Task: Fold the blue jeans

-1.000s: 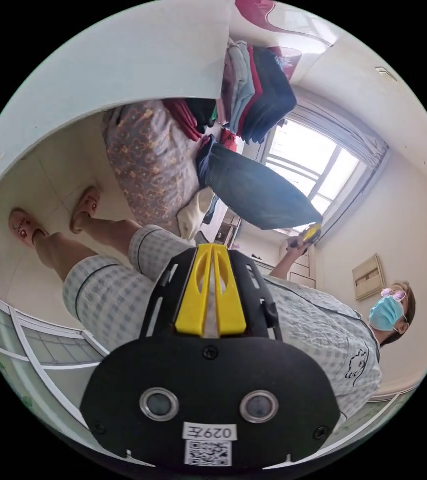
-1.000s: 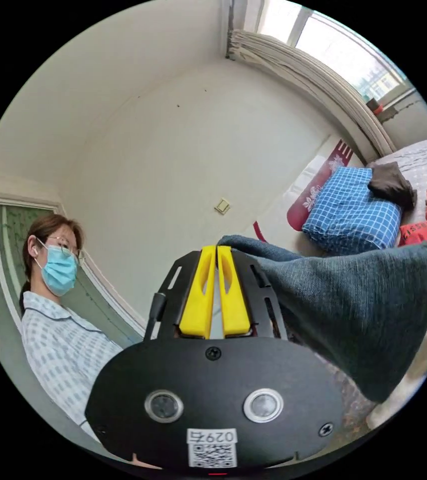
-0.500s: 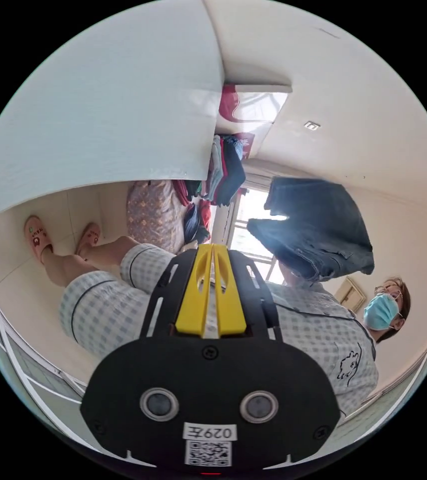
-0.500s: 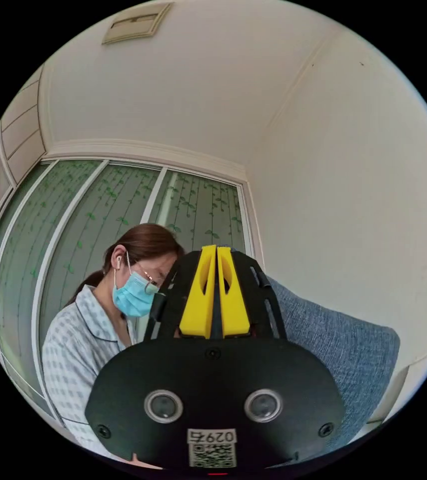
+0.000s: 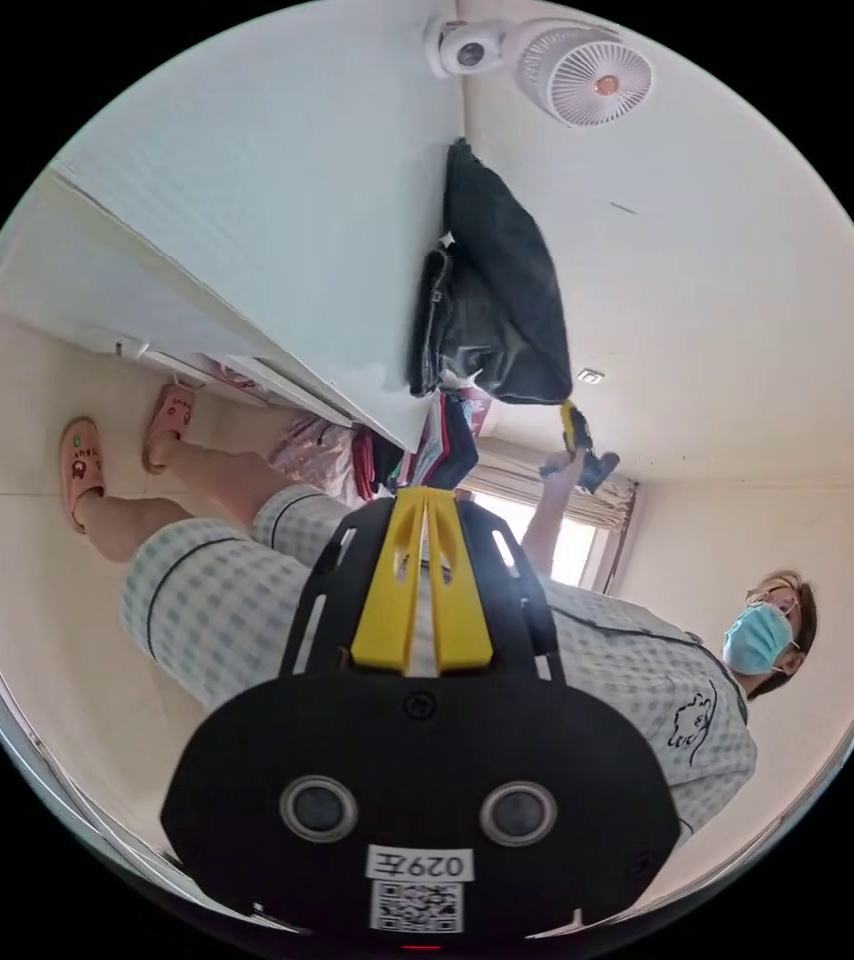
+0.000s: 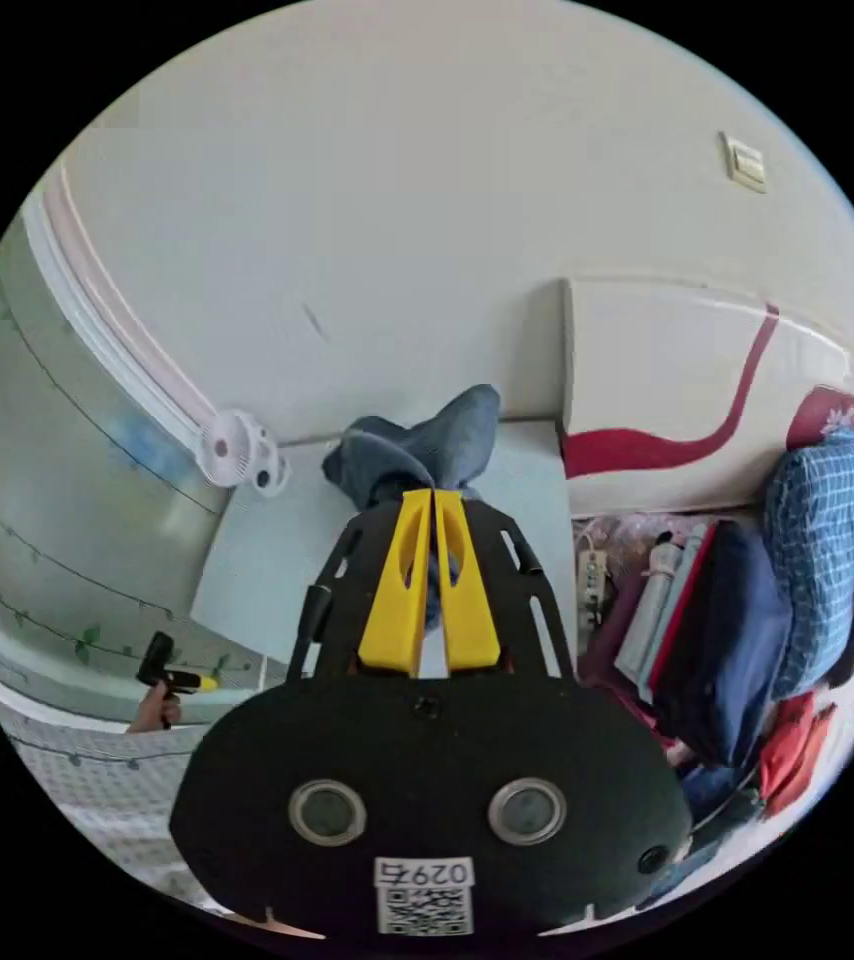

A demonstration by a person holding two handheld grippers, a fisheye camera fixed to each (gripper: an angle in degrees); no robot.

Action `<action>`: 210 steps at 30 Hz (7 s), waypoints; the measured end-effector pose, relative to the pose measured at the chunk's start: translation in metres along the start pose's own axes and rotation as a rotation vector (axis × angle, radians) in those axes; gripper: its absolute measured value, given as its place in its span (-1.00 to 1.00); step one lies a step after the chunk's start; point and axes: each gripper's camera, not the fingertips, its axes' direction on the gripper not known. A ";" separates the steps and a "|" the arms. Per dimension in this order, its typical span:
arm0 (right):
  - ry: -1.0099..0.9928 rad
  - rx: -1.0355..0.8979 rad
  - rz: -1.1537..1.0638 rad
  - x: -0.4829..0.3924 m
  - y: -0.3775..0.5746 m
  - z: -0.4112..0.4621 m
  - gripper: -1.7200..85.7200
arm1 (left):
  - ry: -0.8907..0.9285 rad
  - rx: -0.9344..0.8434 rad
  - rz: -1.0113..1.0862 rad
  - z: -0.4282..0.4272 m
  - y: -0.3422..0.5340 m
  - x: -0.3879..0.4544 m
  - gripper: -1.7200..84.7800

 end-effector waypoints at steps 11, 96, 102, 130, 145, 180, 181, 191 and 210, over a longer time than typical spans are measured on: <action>0.026 -0.487 -0.055 0.080 -0.126 0.119 -0.89 | -0.356 -0.112 0.132 0.119 -0.126 0.099 -0.69; 0.436 -0.819 -0.173 -0.133 -0.155 0.309 -0.73 | -1.321 -0.555 0.482 0.423 -0.239 0.326 -0.96; 0.162 -0.451 -0.121 -0.097 -0.222 0.238 -0.92 | -1.398 -0.219 0.534 0.386 -0.240 0.422 -0.98; -0.431 -0.694 0.067 -0.010 -0.118 0.402 -0.85 | -1.301 -0.534 0.117 0.390 -0.116 0.252 -0.98; -0.669 -0.407 0.531 0.064 0.055 0.346 -0.49 | -0.979 -0.474 0.368 0.238 -0.109 0.299 -0.98; -0.473 -0.433 0.169 -0.090 -0.021 0.292 -0.96 | -0.605 -0.121 0.311 -0.012 -0.122 0.246 -0.98; -0.499 -0.462 0.142 -0.102 -0.034 0.307 -0.96 | -0.603 -0.086 0.309 -0.016 -0.122 0.244 -0.98; -0.347 -0.839 -0.458 -0.342 -0.125 0.530 -0.97 | -0.970 -0.178 0.101 0.073 -0.192 0.177 -0.98; -0.391 -0.780 -0.484 -0.392 -0.240 0.551 -0.97 | -0.903 0.039 -0.082 0.012 -0.172 0.140 -0.98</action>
